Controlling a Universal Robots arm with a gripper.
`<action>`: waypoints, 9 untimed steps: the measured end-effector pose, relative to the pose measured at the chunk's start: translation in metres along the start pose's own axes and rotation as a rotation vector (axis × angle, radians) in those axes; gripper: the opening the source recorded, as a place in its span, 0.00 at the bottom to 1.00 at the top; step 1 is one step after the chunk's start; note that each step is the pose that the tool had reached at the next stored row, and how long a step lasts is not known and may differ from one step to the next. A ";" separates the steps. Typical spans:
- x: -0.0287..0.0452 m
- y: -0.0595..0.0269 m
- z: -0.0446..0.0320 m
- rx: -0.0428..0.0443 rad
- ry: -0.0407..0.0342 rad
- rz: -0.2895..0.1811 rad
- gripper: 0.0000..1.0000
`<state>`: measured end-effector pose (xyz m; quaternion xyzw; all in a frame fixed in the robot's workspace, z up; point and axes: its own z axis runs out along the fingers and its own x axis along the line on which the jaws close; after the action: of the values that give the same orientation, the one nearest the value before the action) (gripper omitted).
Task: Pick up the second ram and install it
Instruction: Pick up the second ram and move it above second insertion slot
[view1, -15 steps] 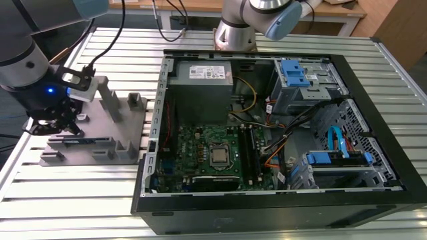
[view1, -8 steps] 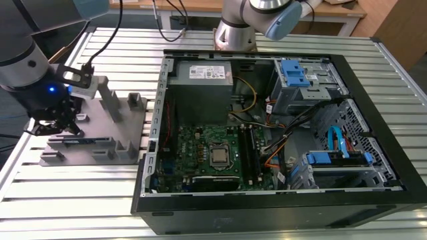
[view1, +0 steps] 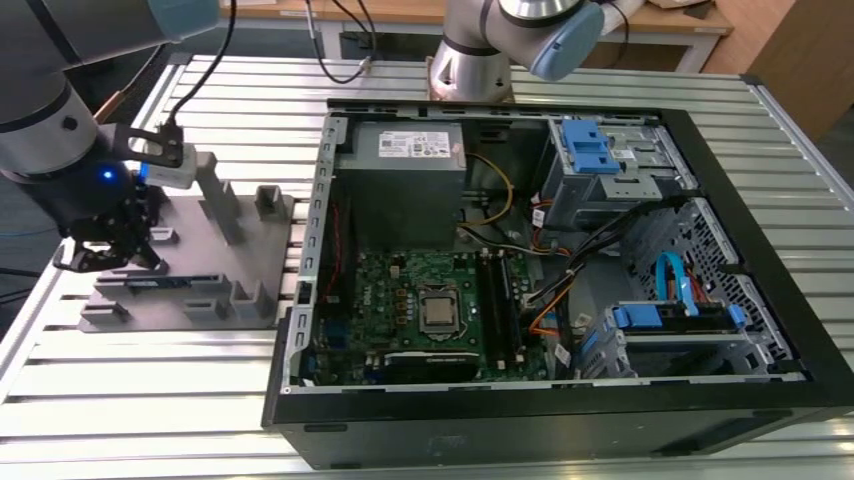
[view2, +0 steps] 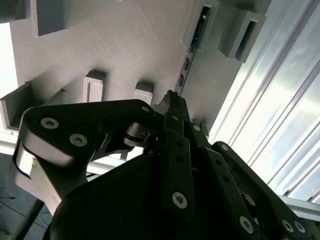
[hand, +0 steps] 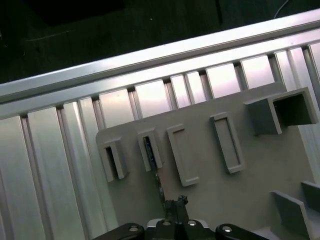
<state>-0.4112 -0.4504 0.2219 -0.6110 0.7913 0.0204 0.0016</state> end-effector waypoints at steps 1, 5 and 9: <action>0.0000 0.0000 0.0000 -0.0004 0.0005 -0.016 0.11; 0.0000 0.0000 0.0000 -0.0020 0.0021 -0.071 0.11; 0.0000 0.0000 0.0000 -0.0033 0.0037 -0.122 0.11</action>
<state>-0.4112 -0.4504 0.2219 -0.6583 0.7525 0.0205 0.0004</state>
